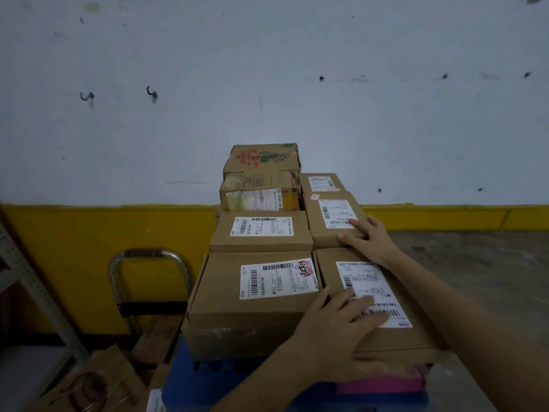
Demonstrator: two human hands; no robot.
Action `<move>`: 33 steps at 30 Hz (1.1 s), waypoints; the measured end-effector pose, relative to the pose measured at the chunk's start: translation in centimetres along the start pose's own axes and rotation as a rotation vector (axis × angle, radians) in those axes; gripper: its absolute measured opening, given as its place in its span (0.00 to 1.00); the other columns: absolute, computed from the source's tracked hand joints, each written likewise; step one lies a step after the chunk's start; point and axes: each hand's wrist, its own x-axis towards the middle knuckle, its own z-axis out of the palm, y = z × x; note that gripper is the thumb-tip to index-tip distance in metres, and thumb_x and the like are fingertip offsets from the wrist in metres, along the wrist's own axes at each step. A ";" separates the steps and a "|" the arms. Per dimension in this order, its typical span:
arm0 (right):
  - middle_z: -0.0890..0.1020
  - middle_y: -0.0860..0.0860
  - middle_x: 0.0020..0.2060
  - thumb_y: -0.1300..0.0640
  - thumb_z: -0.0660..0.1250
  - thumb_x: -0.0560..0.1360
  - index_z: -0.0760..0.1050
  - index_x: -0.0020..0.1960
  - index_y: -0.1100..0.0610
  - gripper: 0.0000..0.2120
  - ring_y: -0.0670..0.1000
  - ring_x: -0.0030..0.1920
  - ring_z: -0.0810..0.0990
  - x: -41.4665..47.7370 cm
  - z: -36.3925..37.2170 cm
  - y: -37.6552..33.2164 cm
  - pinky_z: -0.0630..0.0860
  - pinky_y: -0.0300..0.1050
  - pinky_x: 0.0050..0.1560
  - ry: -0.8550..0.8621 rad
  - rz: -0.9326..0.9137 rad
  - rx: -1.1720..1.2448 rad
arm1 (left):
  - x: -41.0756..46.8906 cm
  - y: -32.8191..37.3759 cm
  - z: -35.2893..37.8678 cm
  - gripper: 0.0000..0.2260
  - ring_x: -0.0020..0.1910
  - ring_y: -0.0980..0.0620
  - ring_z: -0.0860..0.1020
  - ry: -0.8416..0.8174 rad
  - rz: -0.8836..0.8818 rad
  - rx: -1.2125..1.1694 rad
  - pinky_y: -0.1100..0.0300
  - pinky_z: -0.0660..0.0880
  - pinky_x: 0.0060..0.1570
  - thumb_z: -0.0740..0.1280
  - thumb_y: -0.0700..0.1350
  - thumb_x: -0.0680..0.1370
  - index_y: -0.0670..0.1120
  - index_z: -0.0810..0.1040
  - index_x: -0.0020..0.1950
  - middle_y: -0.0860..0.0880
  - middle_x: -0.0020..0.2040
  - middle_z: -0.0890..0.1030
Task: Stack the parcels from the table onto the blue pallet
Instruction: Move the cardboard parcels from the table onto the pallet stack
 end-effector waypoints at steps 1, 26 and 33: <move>0.51 0.52 0.75 0.41 0.68 0.71 0.64 0.71 0.48 0.32 0.58 0.73 0.56 0.1 -0.1 0.0 0.60 0.59 0.71 -0.014 0.006 -0.003 | -0.1 -0.2 0.0 0.31 0.76 0.50 0.46 0.010 0.005 -0.002 0.48 0.35 0.71 0.59 0.62 0.77 0.55 0.54 0.76 0.51 0.78 0.51; 0.59 0.55 0.74 0.51 0.71 0.72 0.49 0.77 0.51 0.42 0.57 0.72 0.61 -3.4 -2.2 1.6 0.62 0.59 0.70 -0.062 0.036 0.168 | -1.5 -1.8 0.4 0.36 0.76 0.55 0.48 0.103 -0.016 -0.008 0.50 0.37 0.72 0.59 0.68 0.73 0.55 0.54 0.76 0.53 0.78 0.52; 0.74 0.48 0.62 0.52 0.71 0.72 0.48 0.76 0.45 0.41 0.45 0.48 0.81 -7.1 -3.3 2.1 0.77 0.36 0.39 -0.156 0.076 0.259 | -6.6 -9.1 -3.4 0.38 0.76 0.56 0.45 0.074 -0.426 0.036 0.45 0.39 0.72 0.49 0.77 0.64 0.66 0.53 0.73 0.59 0.77 0.50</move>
